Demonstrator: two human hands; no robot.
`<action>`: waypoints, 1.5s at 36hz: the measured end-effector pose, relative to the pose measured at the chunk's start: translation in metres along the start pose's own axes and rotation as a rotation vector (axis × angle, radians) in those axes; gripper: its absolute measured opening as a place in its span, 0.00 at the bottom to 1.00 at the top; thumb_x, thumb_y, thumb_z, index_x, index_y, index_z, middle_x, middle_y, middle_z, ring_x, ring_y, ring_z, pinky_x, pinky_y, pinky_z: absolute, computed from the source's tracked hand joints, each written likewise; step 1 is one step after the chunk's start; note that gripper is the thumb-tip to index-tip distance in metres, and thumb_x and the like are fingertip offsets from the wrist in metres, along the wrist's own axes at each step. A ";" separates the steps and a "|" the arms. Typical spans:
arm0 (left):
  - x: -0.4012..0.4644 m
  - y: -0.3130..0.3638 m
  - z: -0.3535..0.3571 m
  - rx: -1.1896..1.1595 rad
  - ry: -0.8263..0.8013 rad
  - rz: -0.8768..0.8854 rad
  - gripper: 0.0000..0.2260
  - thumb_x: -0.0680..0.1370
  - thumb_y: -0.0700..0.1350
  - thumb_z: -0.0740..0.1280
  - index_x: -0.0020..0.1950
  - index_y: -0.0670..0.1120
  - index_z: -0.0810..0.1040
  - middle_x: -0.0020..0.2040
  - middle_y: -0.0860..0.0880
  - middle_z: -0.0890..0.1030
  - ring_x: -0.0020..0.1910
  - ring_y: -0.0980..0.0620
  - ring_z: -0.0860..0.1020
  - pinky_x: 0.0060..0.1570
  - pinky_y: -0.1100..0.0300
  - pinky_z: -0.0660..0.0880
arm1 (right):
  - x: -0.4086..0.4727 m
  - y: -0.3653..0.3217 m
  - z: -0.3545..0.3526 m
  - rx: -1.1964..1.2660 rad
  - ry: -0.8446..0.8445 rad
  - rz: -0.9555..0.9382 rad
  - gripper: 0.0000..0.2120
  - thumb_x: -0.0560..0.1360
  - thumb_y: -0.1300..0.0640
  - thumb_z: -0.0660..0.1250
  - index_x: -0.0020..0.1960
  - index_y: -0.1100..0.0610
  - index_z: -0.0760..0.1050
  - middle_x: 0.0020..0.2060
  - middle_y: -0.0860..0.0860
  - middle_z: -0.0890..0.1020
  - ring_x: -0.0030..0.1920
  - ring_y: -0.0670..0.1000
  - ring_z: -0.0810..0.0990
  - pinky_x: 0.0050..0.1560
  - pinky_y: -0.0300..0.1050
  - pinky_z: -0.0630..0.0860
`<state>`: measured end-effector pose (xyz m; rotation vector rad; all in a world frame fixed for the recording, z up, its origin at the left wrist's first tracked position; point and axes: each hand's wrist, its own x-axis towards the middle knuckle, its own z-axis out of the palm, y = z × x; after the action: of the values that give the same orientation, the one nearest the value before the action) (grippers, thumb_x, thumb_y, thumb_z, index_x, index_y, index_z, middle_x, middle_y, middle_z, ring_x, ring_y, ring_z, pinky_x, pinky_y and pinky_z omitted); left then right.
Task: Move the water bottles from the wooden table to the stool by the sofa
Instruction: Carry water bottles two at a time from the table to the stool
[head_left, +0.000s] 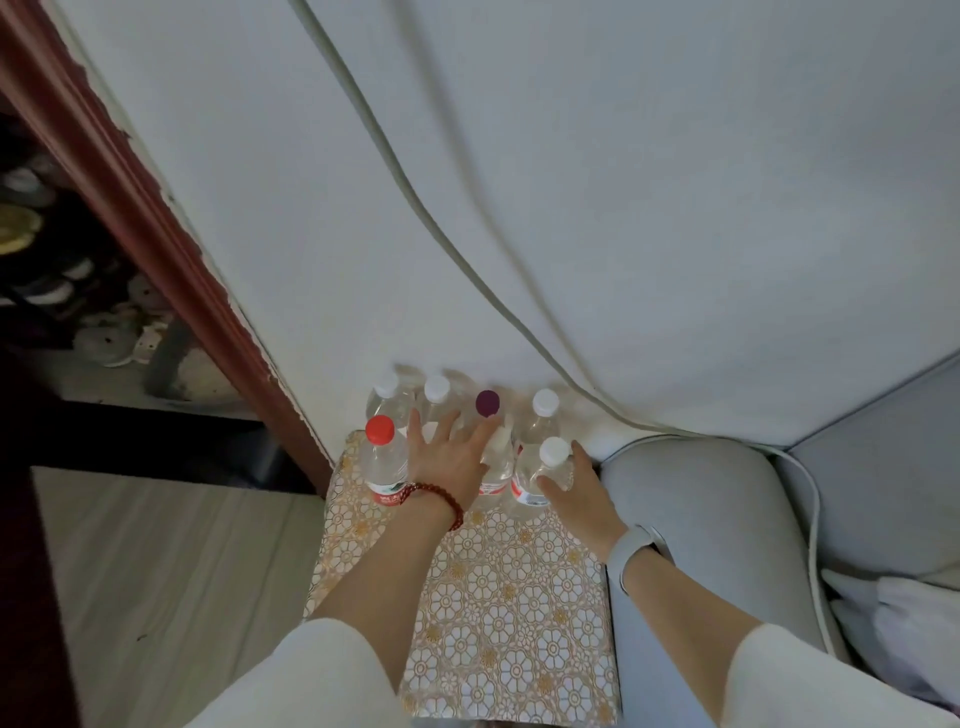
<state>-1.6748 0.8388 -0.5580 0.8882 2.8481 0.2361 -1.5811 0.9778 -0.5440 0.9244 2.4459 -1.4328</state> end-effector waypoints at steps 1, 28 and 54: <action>-0.003 0.000 -0.003 -0.016 0.001 -0.003 0.29 0.77 0.52 0.60 0.72 0.58 0.47 0.73 0.52 0.62 0.74 0.50 0.52 0.68 0.36 0.38 | -0.004 -0.003 0.000 -0.020 0.028 0.001 0.33 0.76 0.57 0.62 0.74 0.59 0.48 0.72 0.56 0.61 0.72 0.56 0.59 0.69 0.49 0.59; -0.834 -0.249 -0.174 -0.392 0.823 -1.405 0.18 0.74 0.44 0.66 0.63 0.42 0.72 0.59 0.40 0.76 0.59 0.41 0.73 0.59 0.50 0.70 | -0.599 -0.234 0.448 -0.388 -1.057 -0.837 0.10 0.77 0.61 0.59 0.55 0.62 0.76 0.52 0.59 0.81 0.49 0.50 0.77 0.45 0.32 0.68; -1.531 -0.250 -0.152 -0.106 1.265 -2.410 0.15 0.76 0.45 0.61 0.63 0.46 0.72 0.61 0.45 0.75 0.62 0.46 0.71 0.62 0.47 0.68 | -1.299 -0.150 0.850 -0.775 -1.927 -1.494 0.13 0.77 0.55 0.57 0.58 0.55 0.75 0.52 0.52 0.80 0.48 0.48 0.75 0.50 0.41 0.70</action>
<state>-0.5951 -0.2587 -0.3134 -3.2463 1.9664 0.4984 -0.7747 -0.3398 -0.3288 -1.8359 1.2183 -0.4181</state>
